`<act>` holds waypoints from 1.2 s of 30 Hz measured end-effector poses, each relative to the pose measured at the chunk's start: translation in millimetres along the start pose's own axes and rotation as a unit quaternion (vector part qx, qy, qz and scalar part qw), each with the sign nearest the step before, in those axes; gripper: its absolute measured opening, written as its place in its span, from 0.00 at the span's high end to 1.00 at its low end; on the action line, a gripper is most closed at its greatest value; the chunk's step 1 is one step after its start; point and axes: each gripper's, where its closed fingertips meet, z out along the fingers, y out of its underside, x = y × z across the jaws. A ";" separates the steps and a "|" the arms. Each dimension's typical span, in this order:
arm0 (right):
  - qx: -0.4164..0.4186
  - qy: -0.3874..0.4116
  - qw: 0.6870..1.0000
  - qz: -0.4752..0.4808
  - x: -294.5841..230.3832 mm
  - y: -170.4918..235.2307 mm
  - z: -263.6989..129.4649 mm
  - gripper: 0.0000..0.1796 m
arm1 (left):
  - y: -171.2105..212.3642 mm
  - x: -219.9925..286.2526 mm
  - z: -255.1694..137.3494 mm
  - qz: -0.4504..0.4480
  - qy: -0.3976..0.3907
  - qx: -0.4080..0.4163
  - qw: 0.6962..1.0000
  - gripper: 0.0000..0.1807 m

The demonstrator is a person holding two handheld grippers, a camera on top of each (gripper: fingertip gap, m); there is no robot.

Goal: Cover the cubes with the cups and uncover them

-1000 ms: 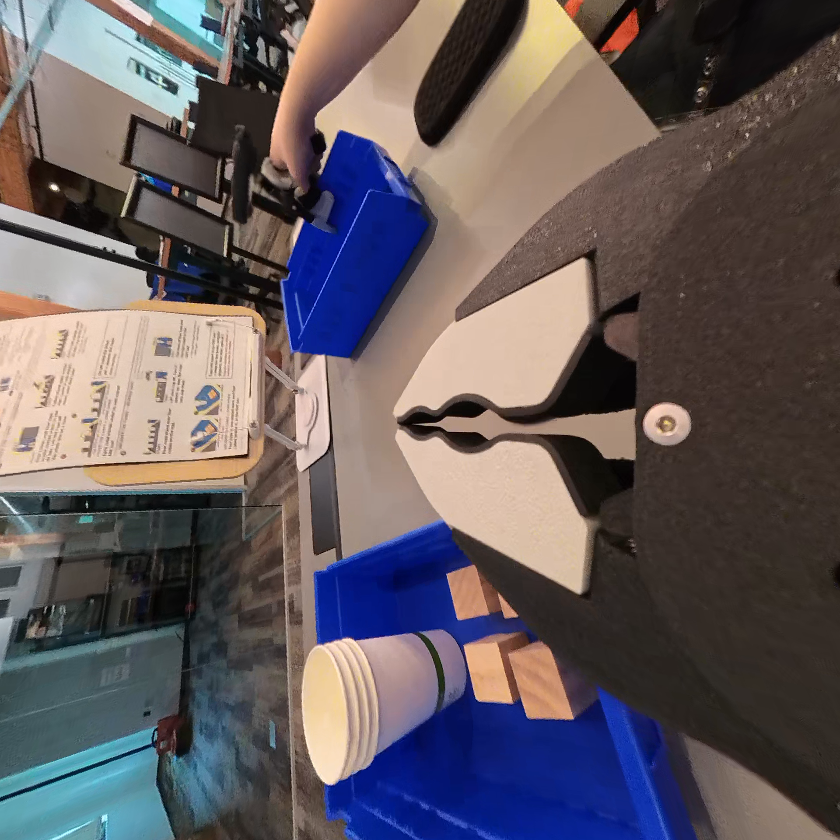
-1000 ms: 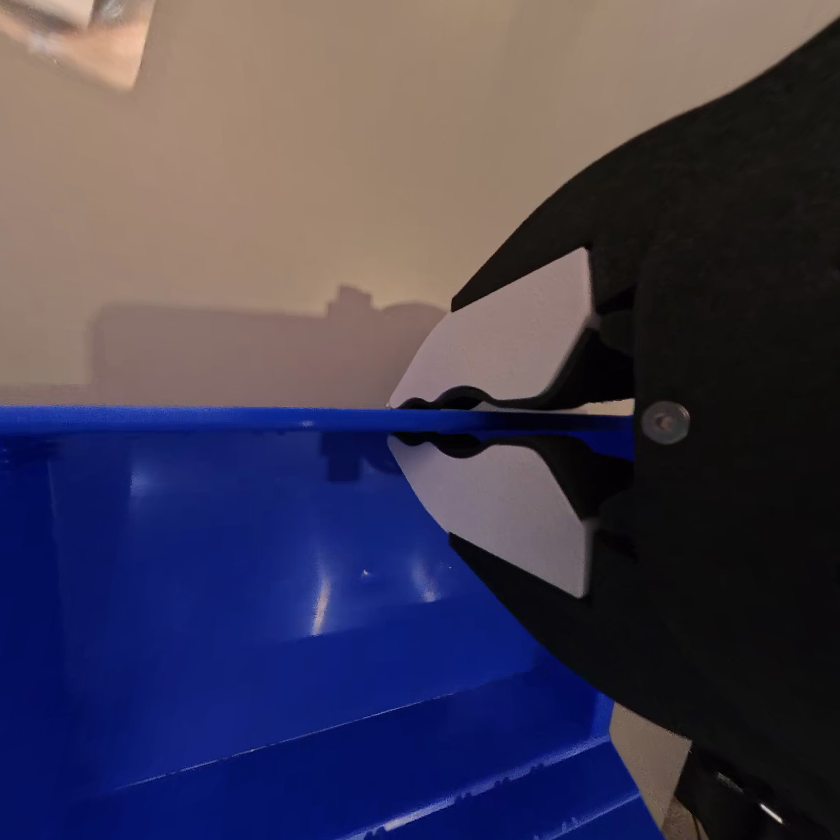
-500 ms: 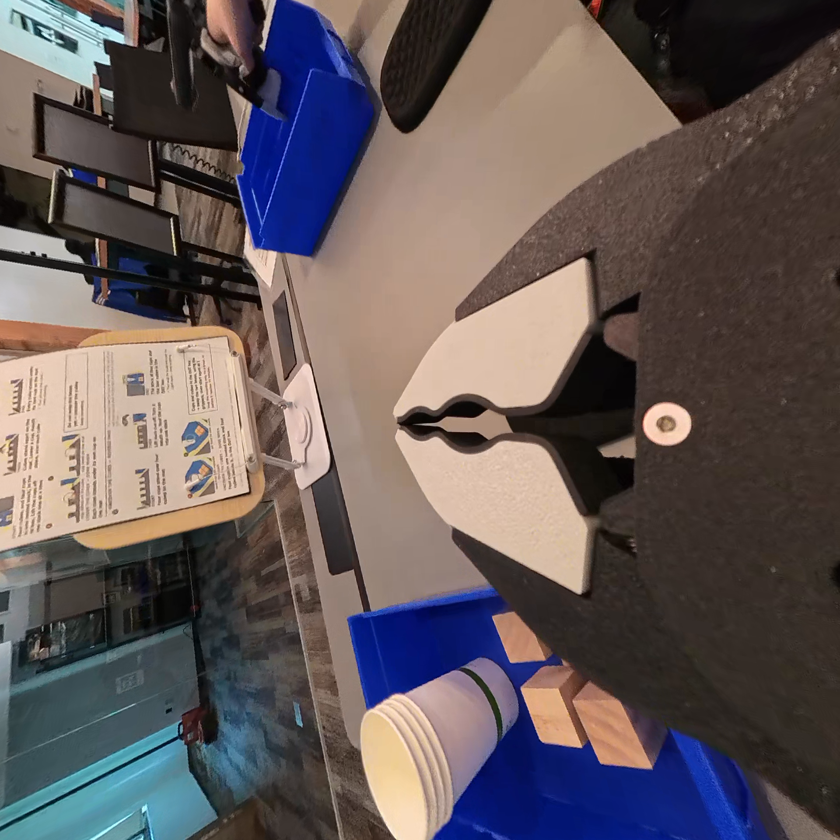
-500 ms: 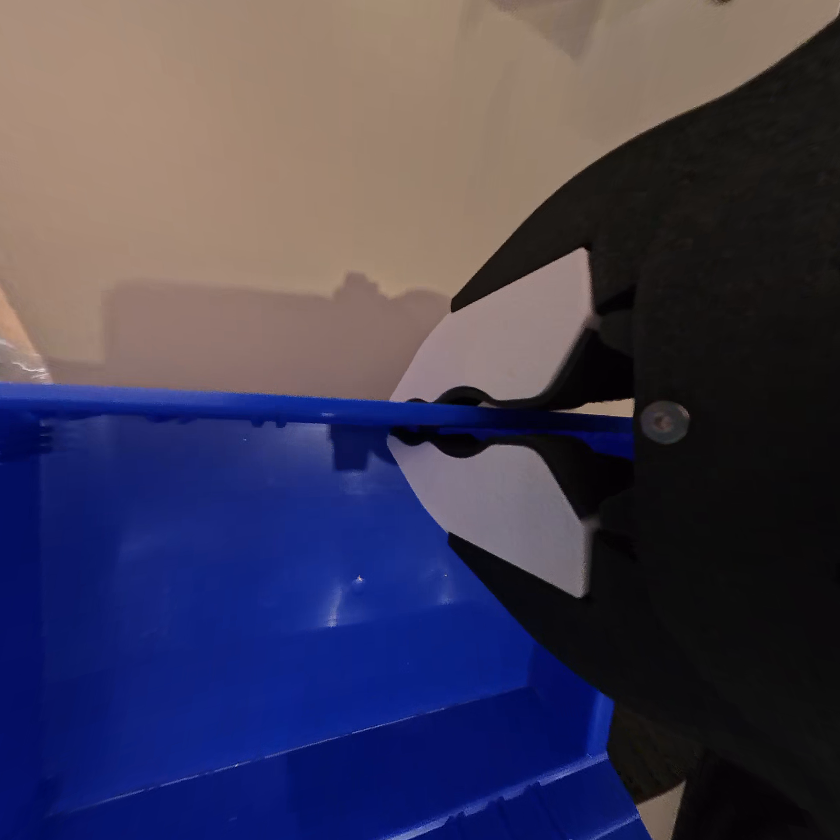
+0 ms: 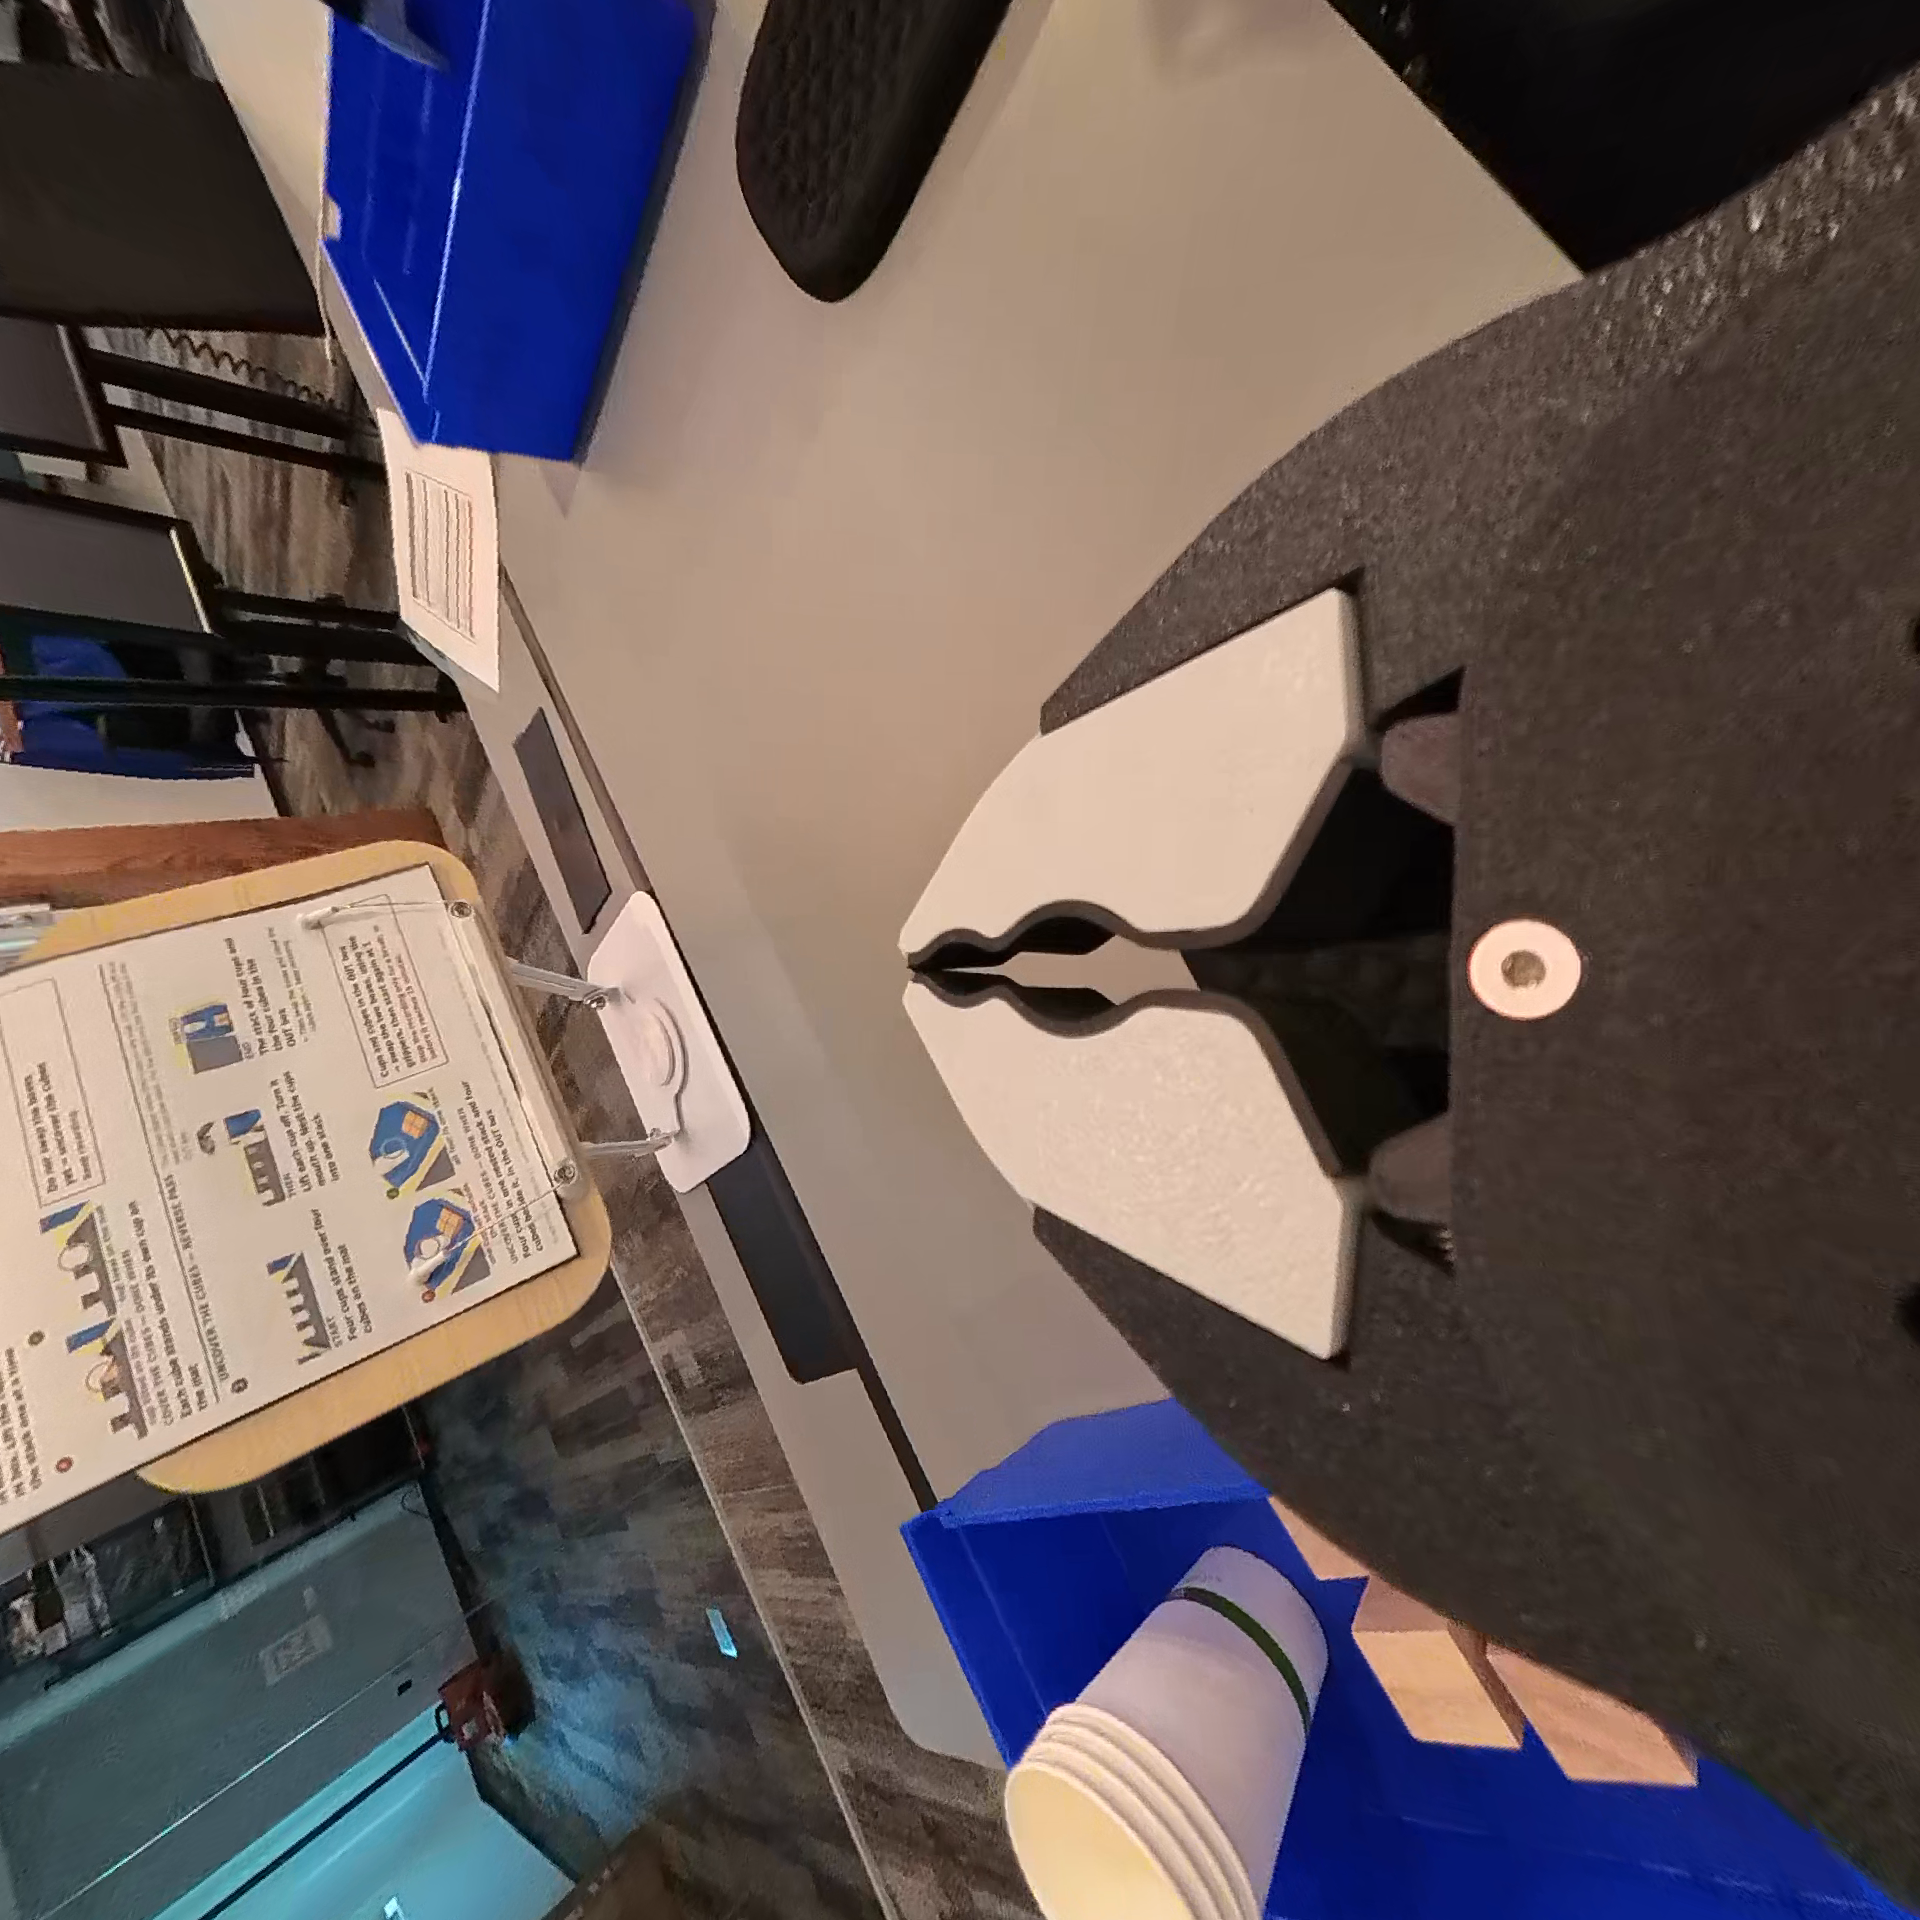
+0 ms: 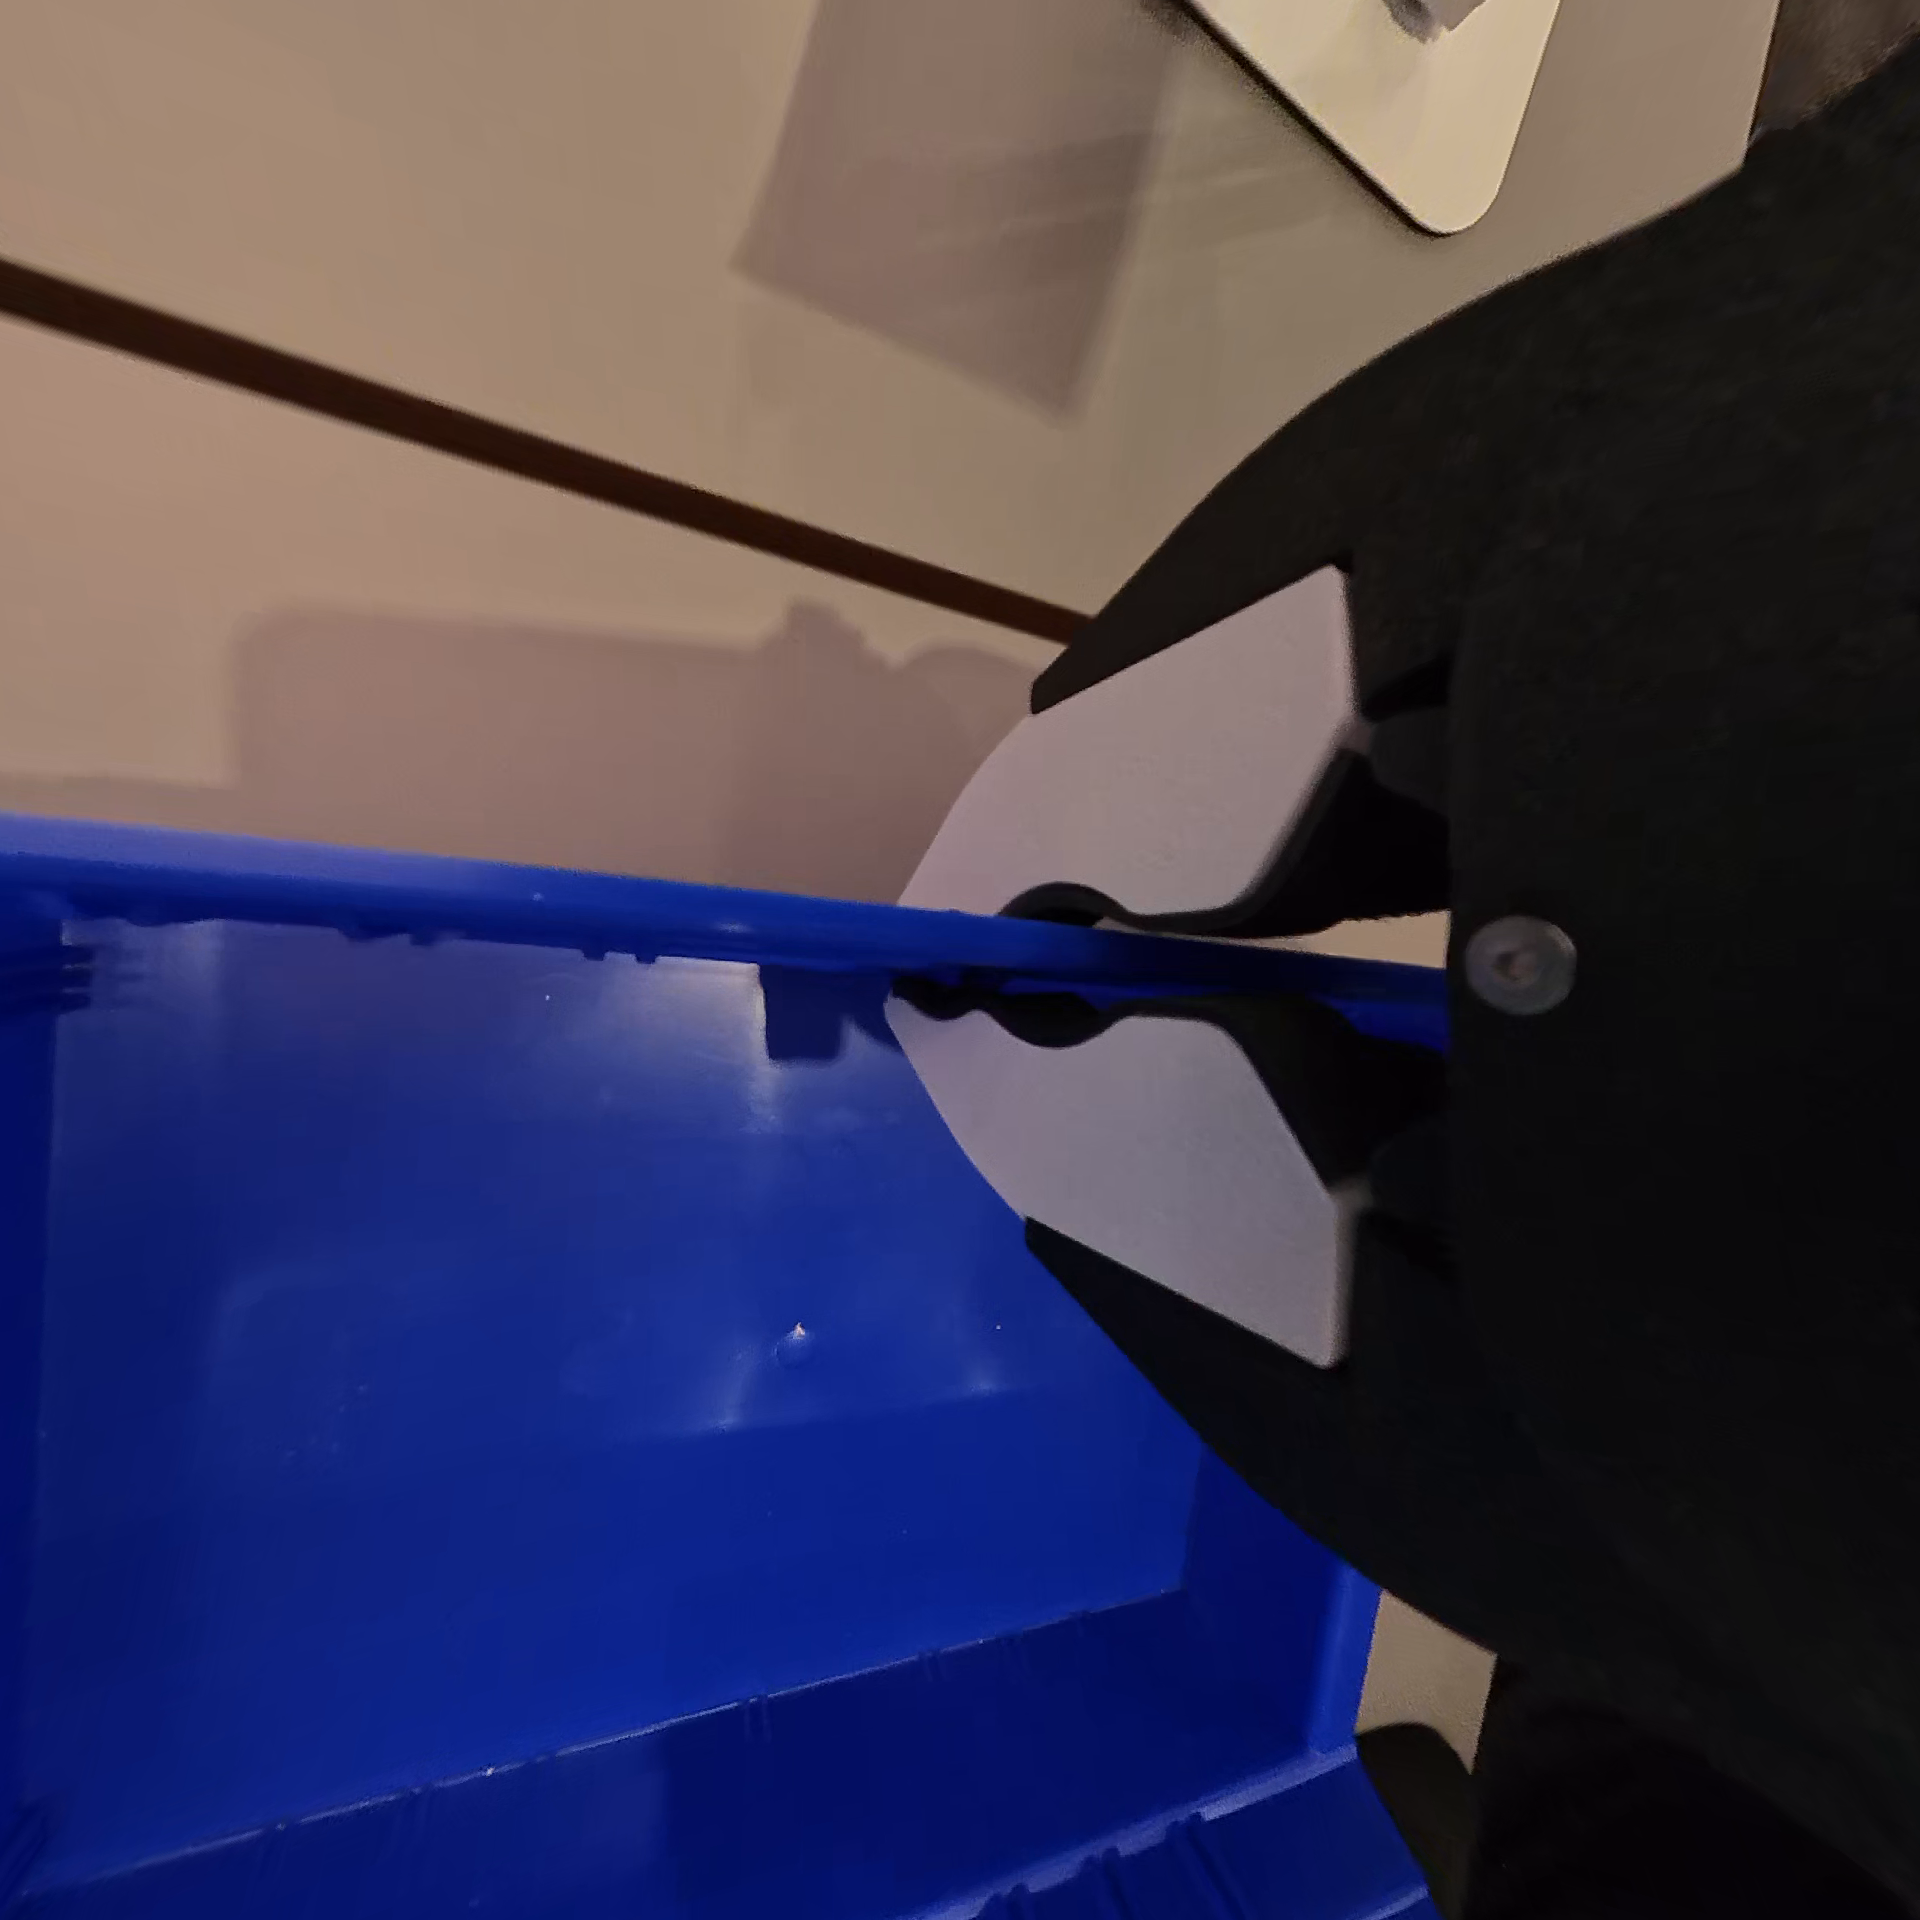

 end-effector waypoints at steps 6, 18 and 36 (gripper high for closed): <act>0.004 0.004 1.000 0.014 21.1 16.6 -6.2 0.97 | -10.4 8.4 4.3 -0.029 0.020 0.020 0.999 1.00; 0.003 0.011 1.000 0.019 30.4 27.9 -9.6 0.97 | -8.5 10.2 2.0 -0.042 0.029 0.025 0.998 1.00; 0.049 0.127 0.990 -0.022 43.4 26.3 -29.3 0.83 | 7.1 -5.0 -10.3 -0.072 0.061 0.026 0.995 1.00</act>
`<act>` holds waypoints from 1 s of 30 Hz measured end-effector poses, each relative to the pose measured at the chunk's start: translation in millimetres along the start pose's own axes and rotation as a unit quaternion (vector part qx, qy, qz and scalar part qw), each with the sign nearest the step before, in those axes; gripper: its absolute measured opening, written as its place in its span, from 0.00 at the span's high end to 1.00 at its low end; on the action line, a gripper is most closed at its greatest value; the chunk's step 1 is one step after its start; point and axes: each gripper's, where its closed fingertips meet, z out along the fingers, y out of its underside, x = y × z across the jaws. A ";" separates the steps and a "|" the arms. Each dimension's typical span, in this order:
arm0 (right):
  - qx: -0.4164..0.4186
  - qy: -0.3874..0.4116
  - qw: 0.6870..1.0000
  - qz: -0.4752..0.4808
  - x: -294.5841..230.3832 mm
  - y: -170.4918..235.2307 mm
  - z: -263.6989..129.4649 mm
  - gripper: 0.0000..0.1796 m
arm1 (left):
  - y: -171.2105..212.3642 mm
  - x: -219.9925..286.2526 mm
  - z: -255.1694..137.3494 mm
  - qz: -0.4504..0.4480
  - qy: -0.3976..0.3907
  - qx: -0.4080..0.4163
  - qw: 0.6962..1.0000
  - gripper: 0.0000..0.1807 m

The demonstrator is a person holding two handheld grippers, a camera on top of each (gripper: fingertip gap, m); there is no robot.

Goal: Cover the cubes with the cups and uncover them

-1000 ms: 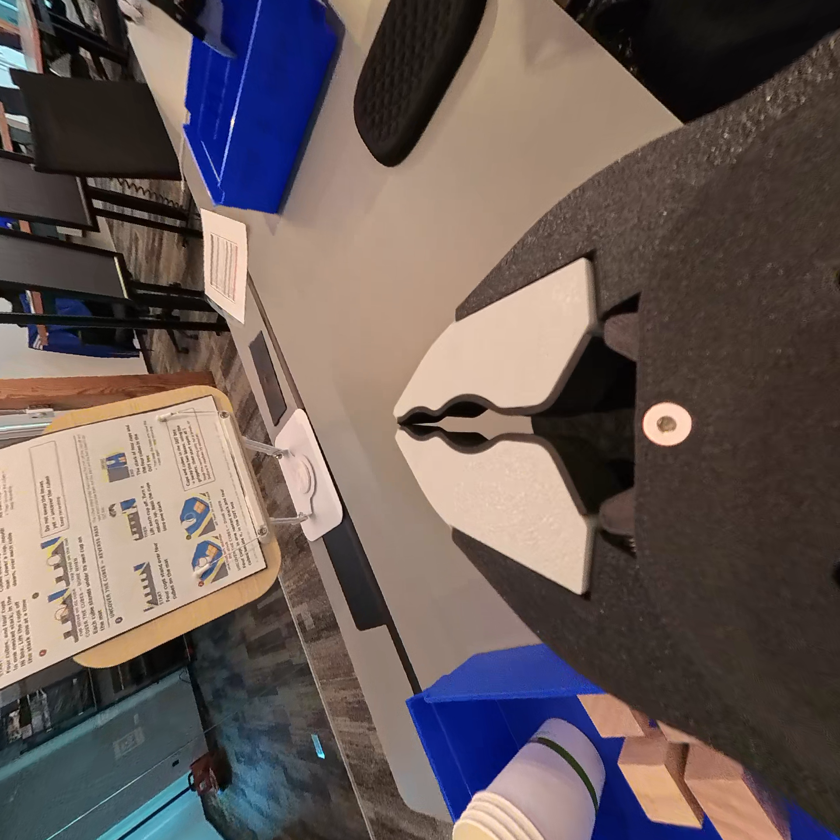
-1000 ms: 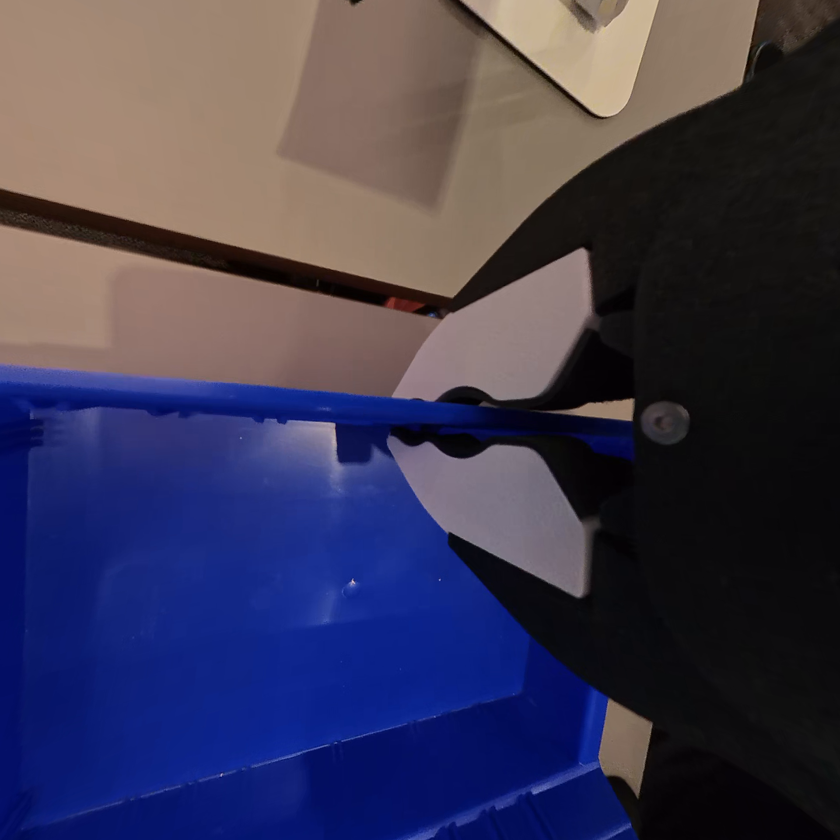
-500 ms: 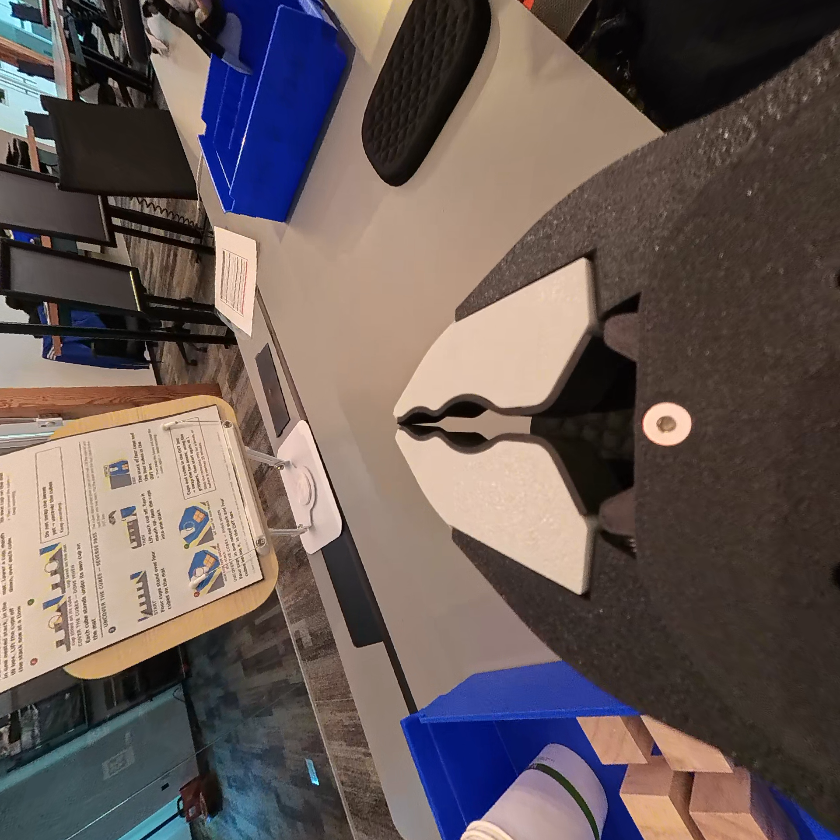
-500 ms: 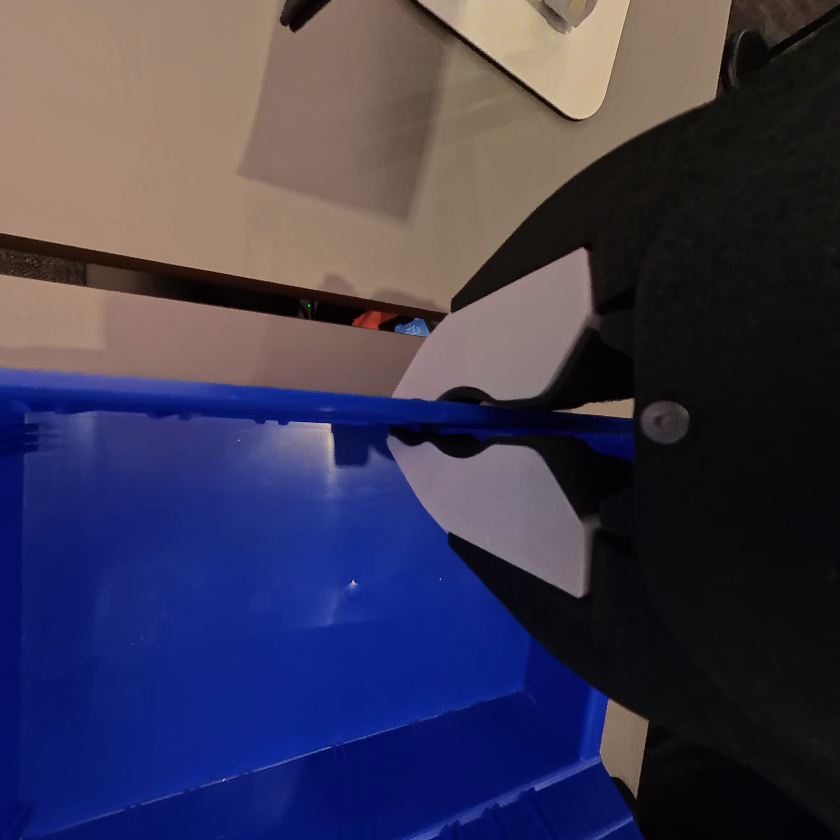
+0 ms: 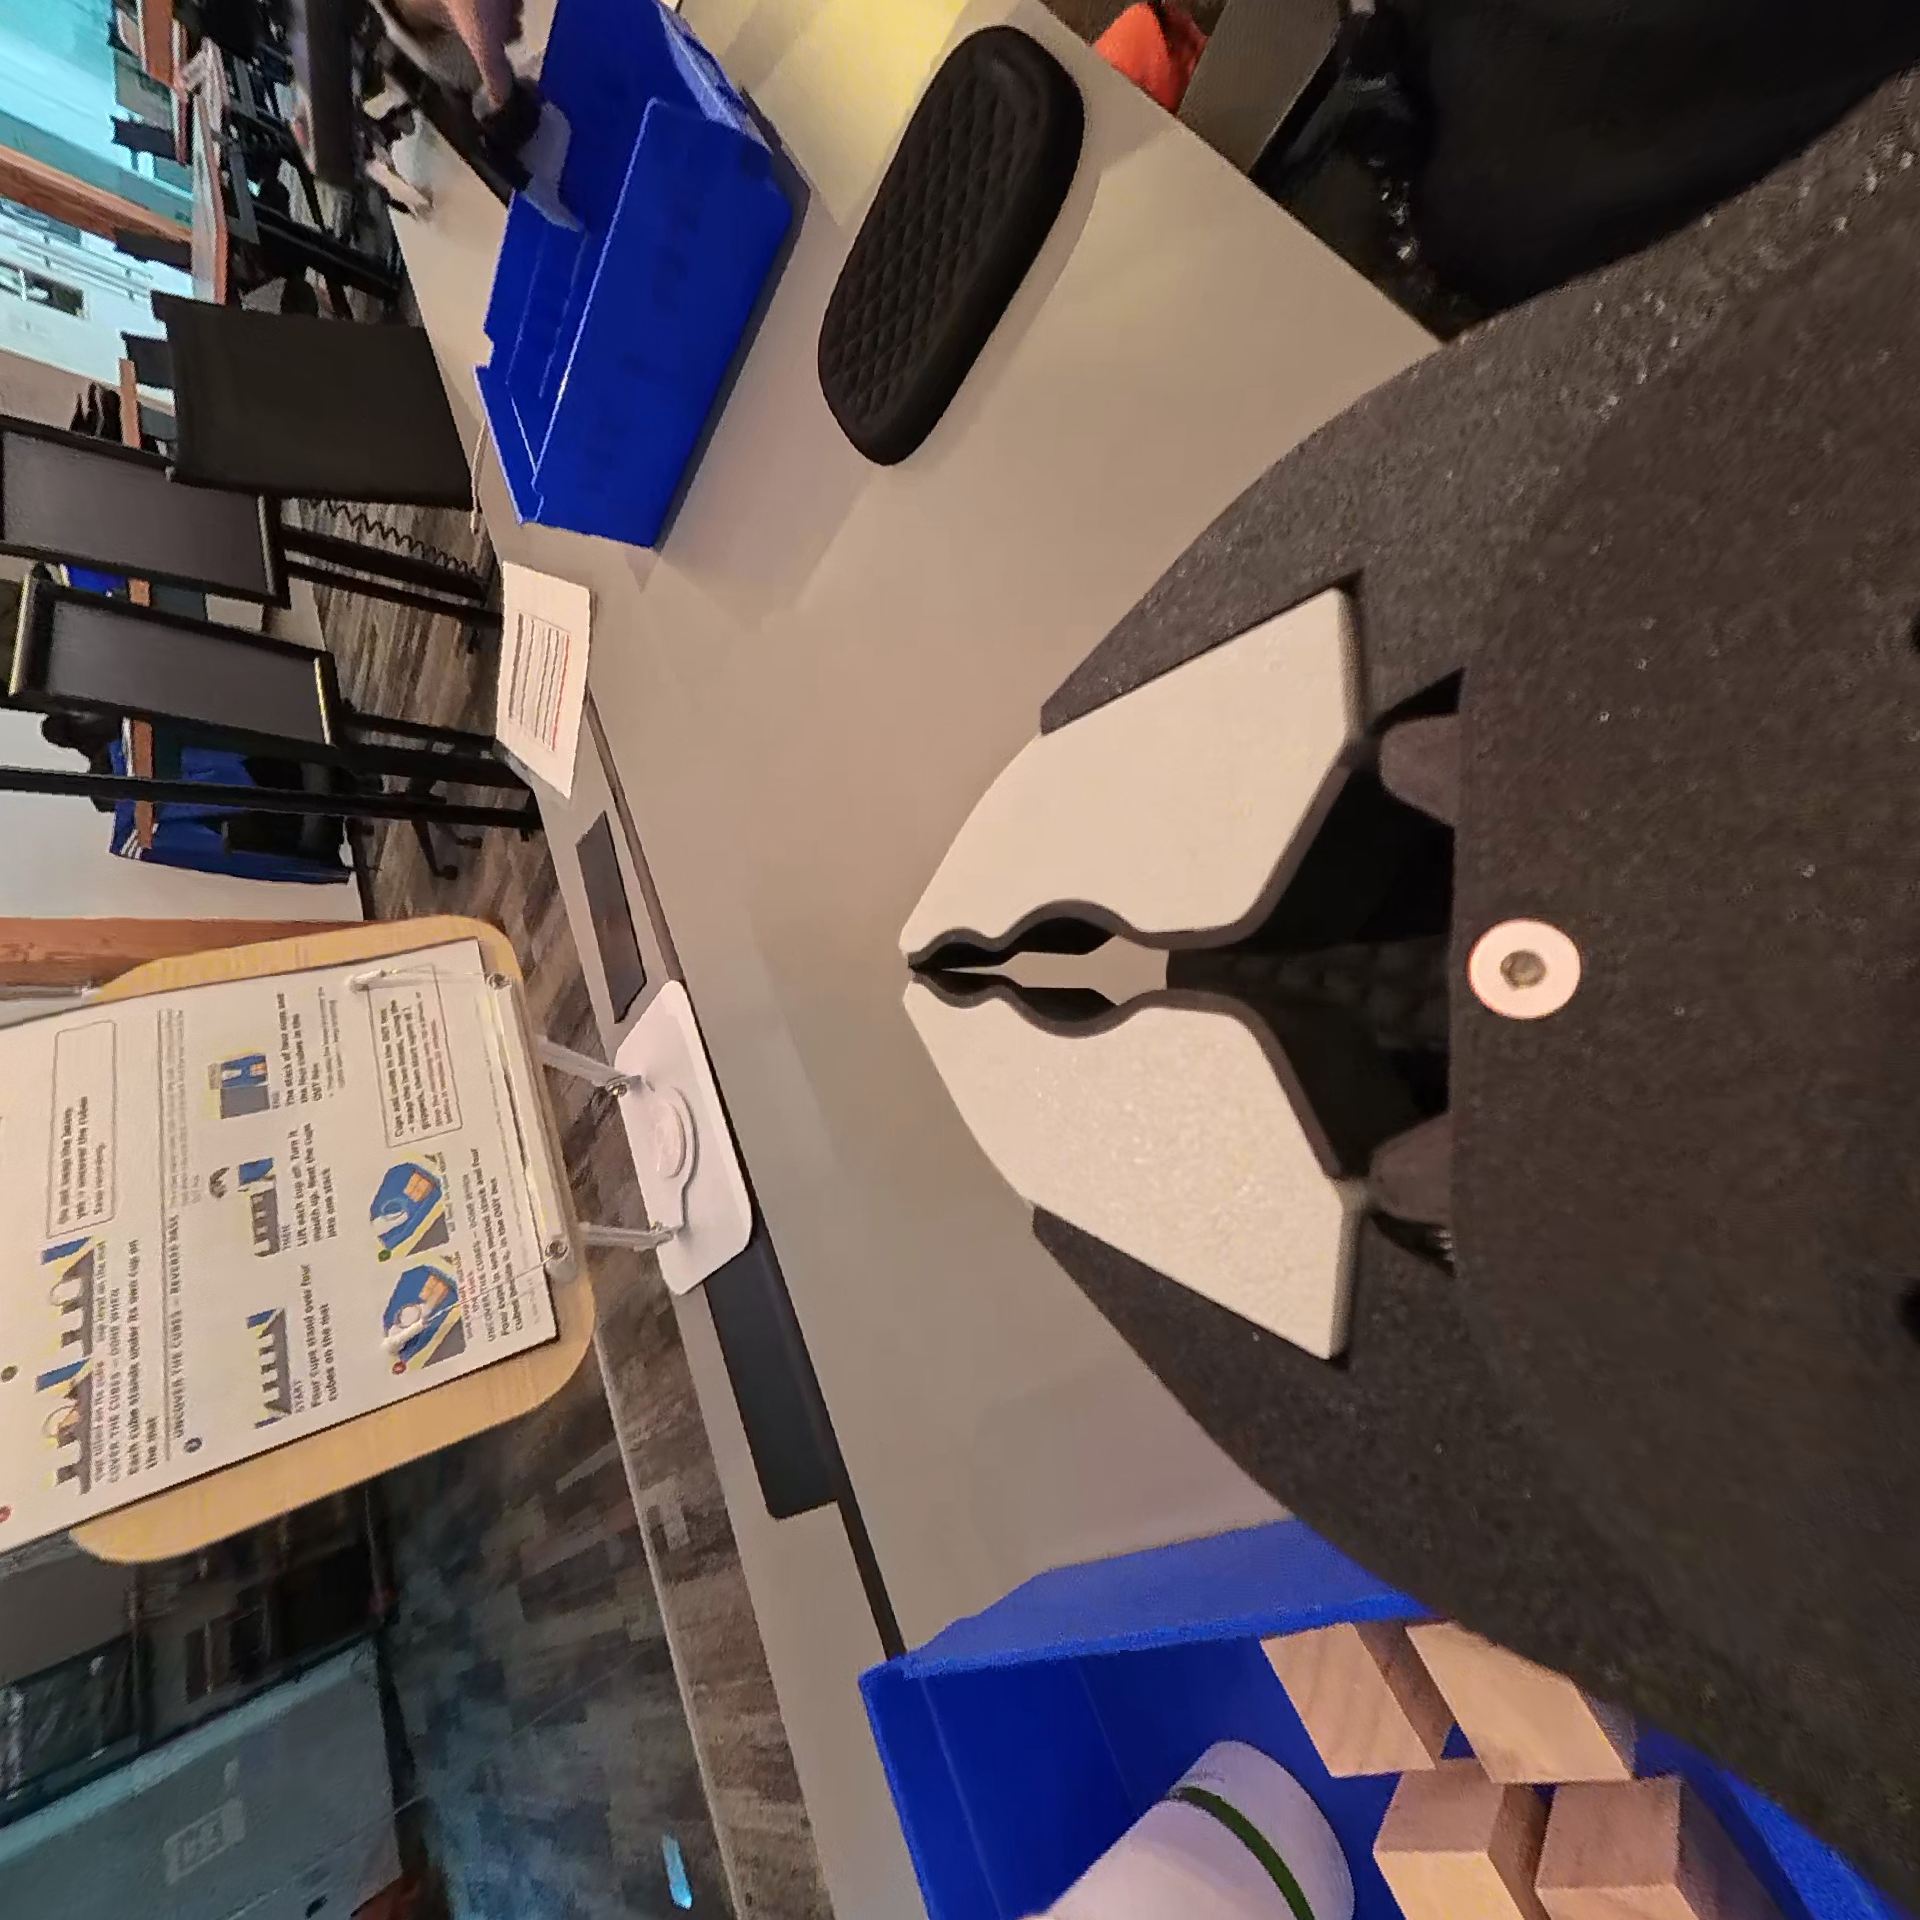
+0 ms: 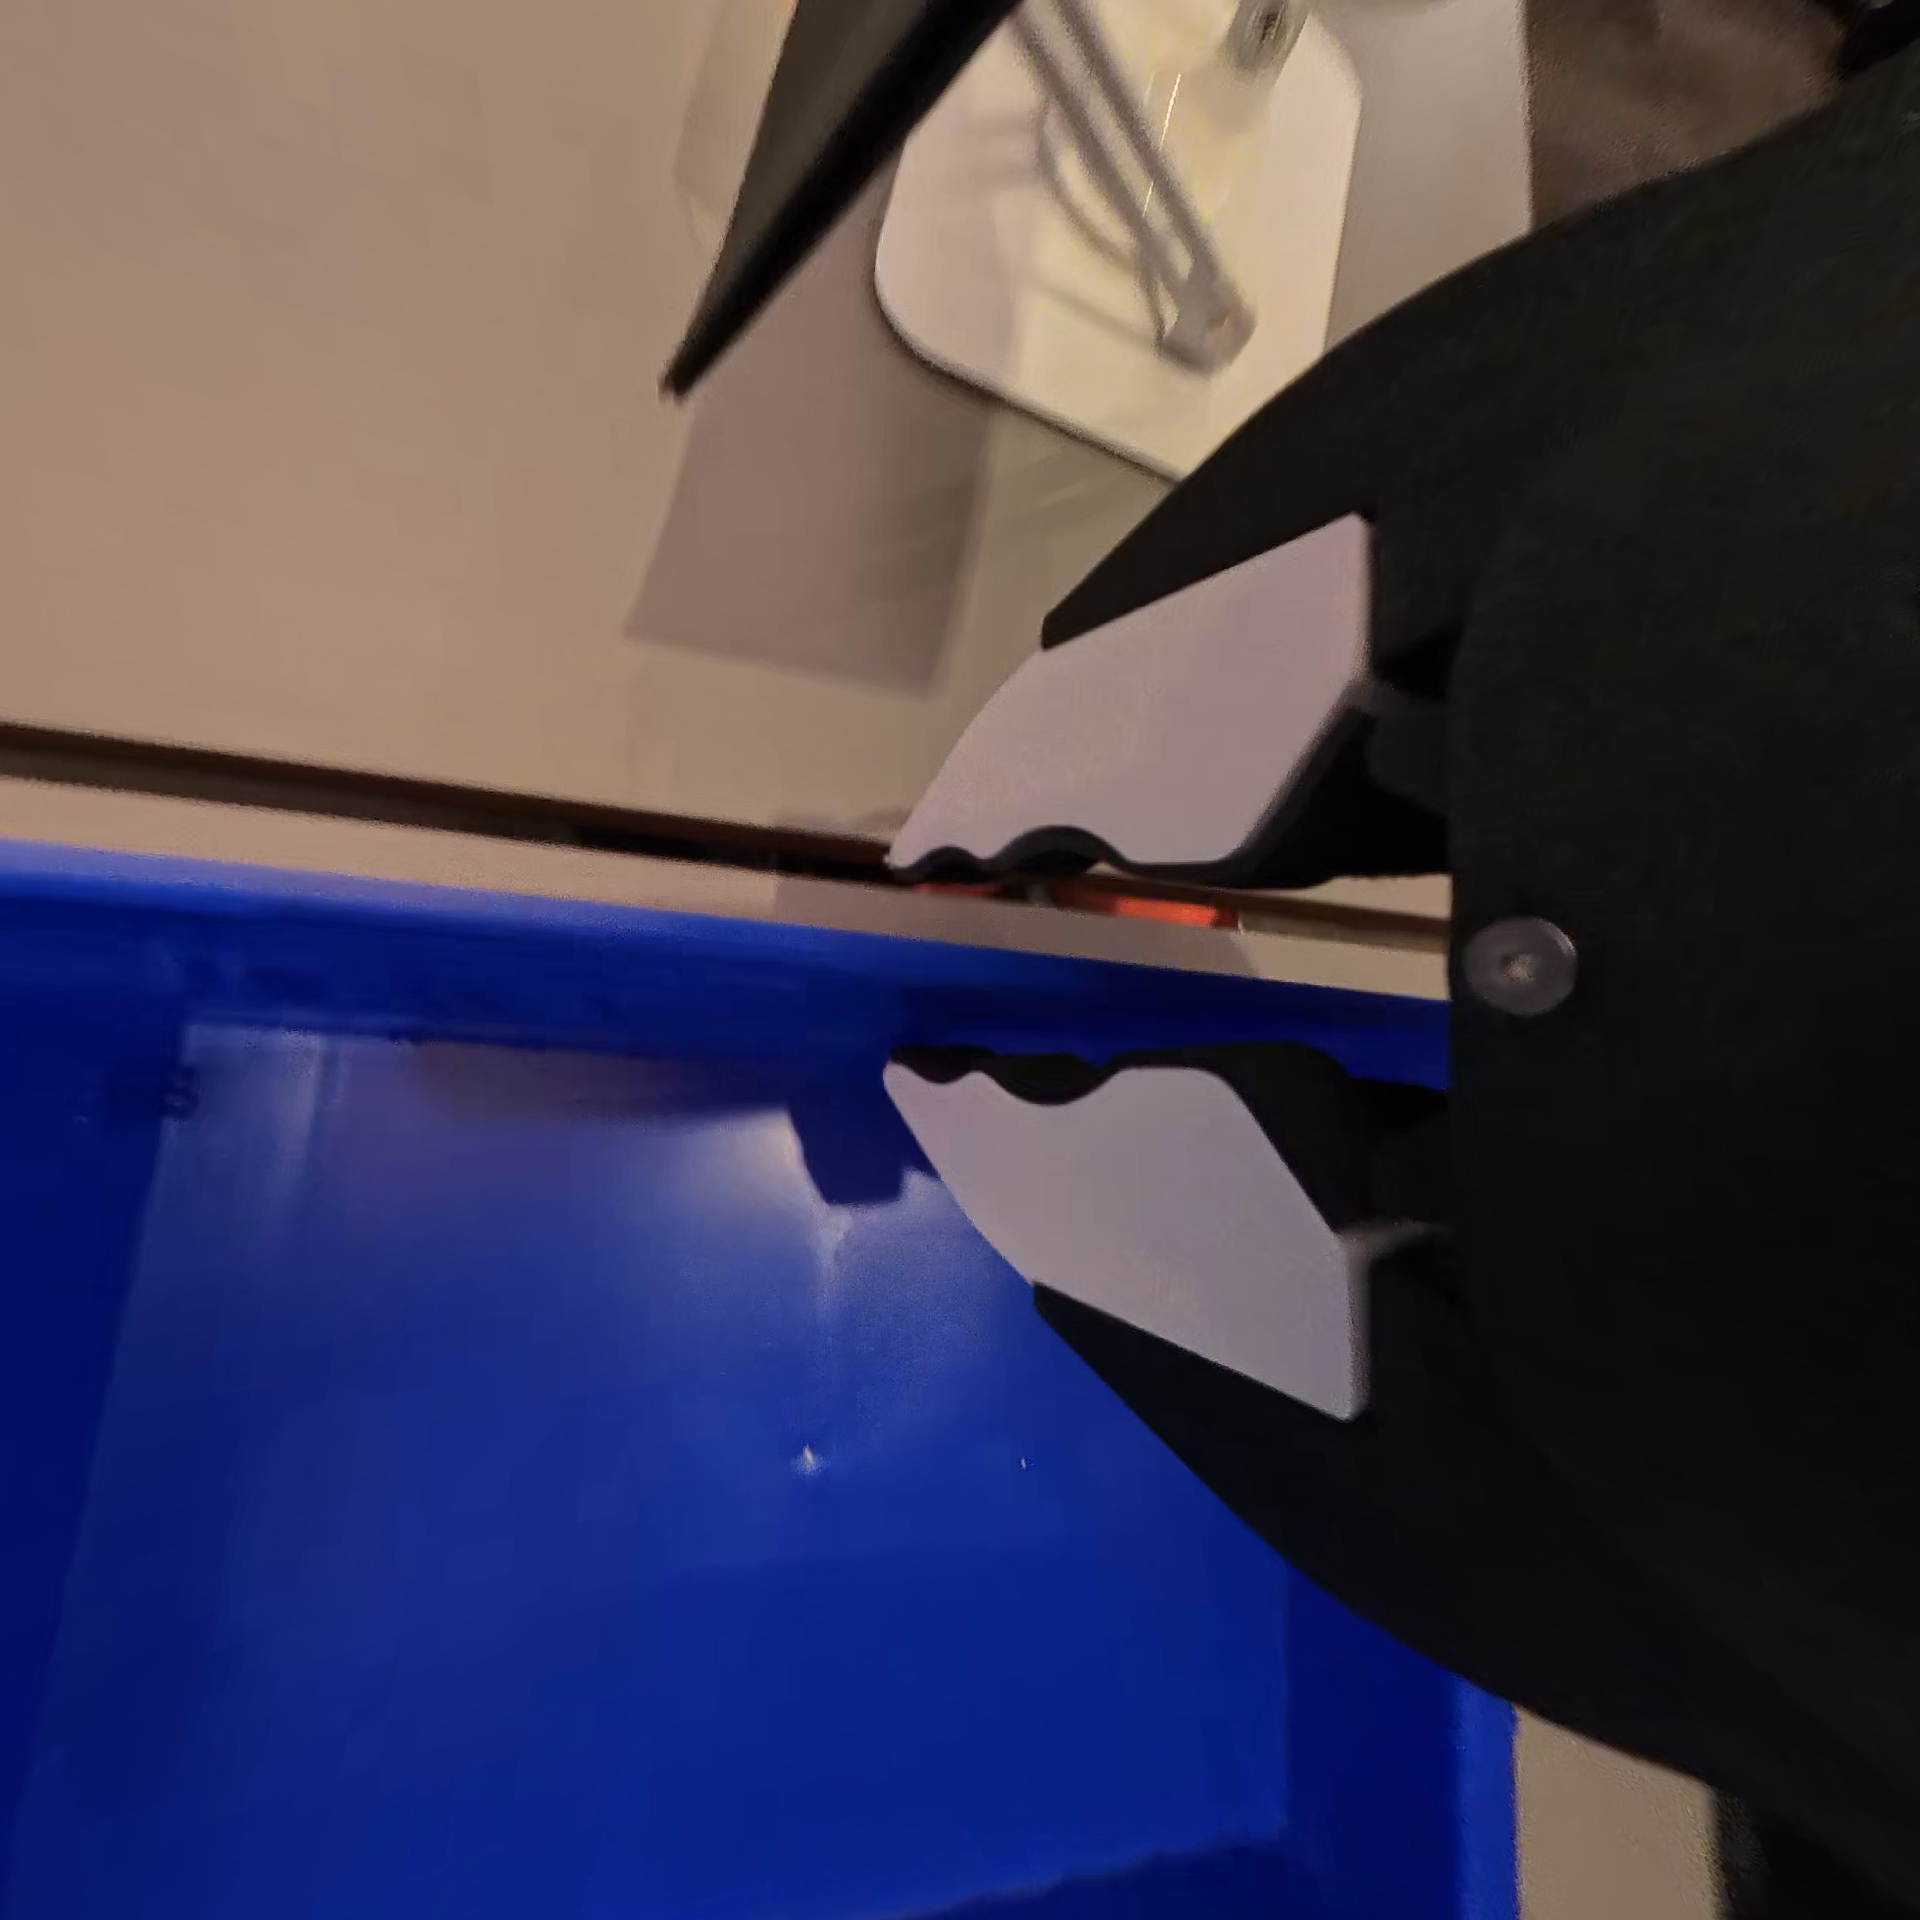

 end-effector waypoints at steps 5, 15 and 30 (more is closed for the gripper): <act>0.121 0.122 0.983 -0.057 -3.0 -16.0 -63.8 0.82 | -7.8 2.2 -1.6 0.014 0.022 0.006 1.000 1.00; 0.364 0.040 0.926 -0.094 -115.6 -54.8 -171.8 0.78 | -7.0 -12.7 -15.6 0.008 0.019 0.015 1.000 0.90; 0.521 -0.172 0.818 -0.174 -288.8 -112.5 -241.3 0.91 | 33.2 -224.7 -57.5 -0.015 -0.199 -0.169 0.965 0.85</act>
